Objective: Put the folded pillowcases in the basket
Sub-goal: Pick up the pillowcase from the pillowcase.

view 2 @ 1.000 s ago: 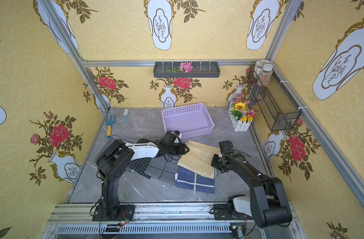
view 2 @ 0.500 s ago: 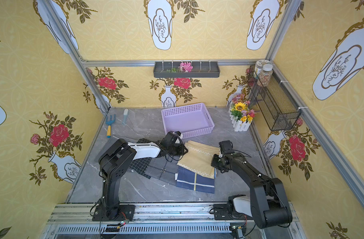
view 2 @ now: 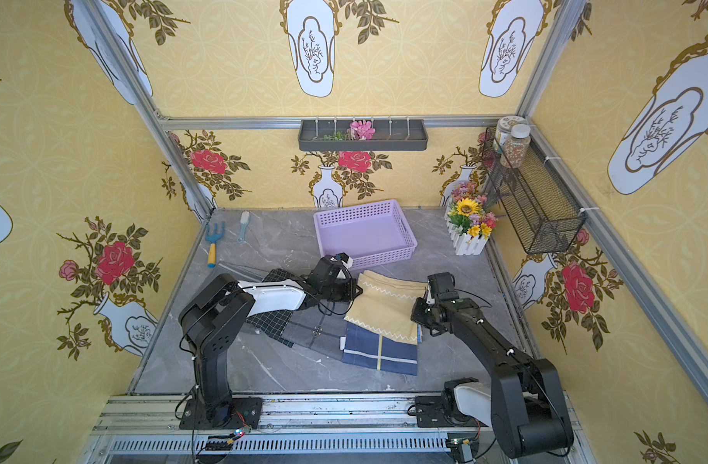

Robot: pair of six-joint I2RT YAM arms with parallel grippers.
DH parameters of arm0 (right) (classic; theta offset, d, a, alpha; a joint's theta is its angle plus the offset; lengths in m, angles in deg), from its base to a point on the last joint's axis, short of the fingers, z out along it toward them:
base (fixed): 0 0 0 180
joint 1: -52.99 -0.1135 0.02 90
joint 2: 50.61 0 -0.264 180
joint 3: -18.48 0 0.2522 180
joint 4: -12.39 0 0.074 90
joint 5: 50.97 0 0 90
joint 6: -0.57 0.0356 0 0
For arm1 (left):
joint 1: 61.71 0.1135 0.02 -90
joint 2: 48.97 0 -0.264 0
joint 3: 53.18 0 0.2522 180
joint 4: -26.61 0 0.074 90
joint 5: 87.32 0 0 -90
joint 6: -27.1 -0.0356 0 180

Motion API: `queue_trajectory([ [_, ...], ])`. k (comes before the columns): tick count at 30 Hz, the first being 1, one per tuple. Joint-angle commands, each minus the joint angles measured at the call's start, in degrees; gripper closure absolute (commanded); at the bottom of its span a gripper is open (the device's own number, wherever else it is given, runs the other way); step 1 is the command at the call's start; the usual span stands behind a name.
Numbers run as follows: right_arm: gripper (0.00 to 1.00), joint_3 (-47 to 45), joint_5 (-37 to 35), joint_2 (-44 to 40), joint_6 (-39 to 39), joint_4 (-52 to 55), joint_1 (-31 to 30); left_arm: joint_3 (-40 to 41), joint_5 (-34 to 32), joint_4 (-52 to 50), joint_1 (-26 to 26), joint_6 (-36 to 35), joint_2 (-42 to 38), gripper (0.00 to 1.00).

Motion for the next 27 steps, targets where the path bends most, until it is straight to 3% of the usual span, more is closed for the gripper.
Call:
queue_trajectory([
  [1, 0.94, -0.01, -1.64, -2.58, 0.07, 1.43, -0.10, 0.89, -1.54, 2.81, 0.09, 0.05, -1.43, 1.00],
  [16, 0.93, 1.47, -2.92, -10.60, 0.10, 4.79, -0.27, 1.92, -0.73, 3.66, 0.09, 0.49, -6.92, 1.00],
  [27, 0.89, 1.81, -0.79, -1.75, 0.97, 3.61, -2.06, 6.17, -1.61, 2.74, 0.27, 0.33, -9.40, 1.00],
])
